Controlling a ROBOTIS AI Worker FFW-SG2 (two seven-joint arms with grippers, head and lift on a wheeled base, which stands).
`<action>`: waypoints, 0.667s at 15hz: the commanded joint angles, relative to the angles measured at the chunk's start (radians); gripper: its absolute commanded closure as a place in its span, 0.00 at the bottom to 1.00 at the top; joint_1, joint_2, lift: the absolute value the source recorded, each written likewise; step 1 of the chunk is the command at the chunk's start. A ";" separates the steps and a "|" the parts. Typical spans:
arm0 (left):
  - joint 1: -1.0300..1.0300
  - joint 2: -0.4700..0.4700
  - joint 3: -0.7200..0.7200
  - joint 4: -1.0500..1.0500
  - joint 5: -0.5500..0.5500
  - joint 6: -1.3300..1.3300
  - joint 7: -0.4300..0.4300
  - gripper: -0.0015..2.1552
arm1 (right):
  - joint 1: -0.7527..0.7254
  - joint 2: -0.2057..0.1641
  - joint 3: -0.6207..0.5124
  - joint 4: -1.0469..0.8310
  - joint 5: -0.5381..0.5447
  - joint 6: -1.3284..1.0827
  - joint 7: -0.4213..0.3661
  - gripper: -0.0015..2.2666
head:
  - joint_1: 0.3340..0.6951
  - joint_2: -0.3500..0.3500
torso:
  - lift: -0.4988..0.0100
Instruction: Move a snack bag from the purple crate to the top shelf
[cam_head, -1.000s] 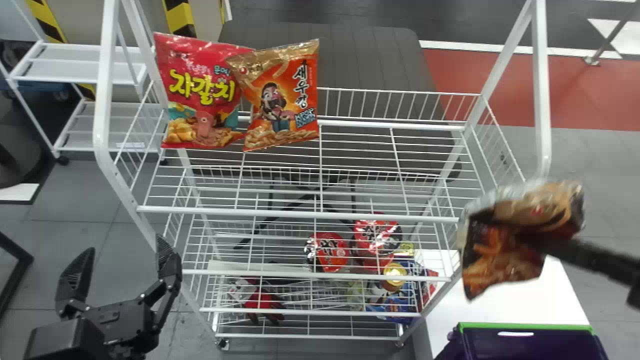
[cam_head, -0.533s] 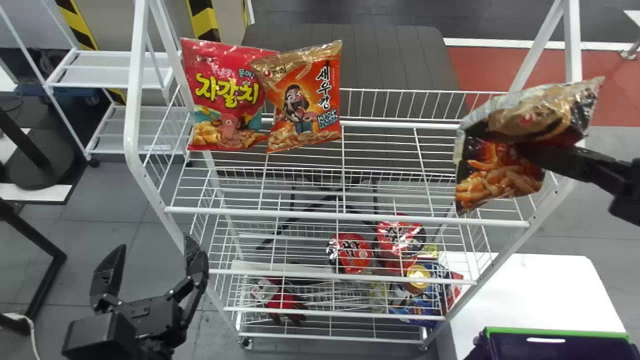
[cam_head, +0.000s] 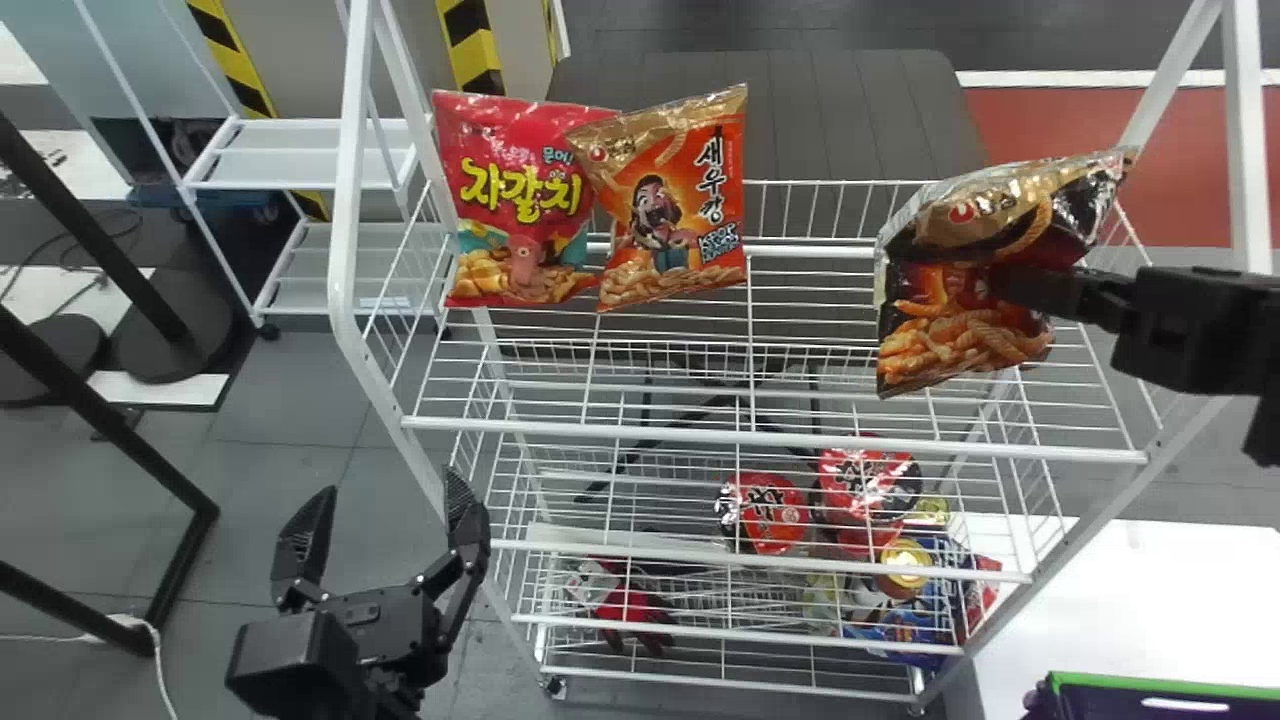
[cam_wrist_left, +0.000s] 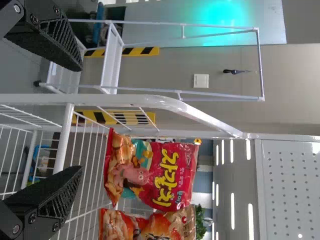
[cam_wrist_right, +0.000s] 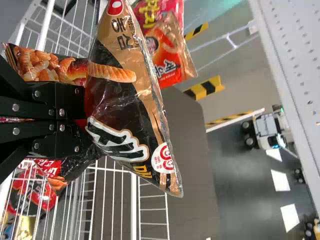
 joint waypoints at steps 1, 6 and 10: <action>-0.005 0.002 0.000 0.001 0.003 0.007 0.000 0.06 | -0.051 0.001 0.027 0.039 0.005 0.002 -0.035 0.74 | 1.00 0.62 | 0.98; -0.008 0.002 0.000 0.004 0.004 0.007 0.000 0.06 | -0.081 0.001 0.107 0.159 0.023 0.000 -0.126 0.74 | 1.00 0.63 | 0.98; -0.009 0.003 0.002 0.012 0.009 0.007 -0.003 0.06 | -0.081 0.001 0.142 0.257 0.035 -0.288 -0.158 0.74 | 1.00 0.65 | 0.98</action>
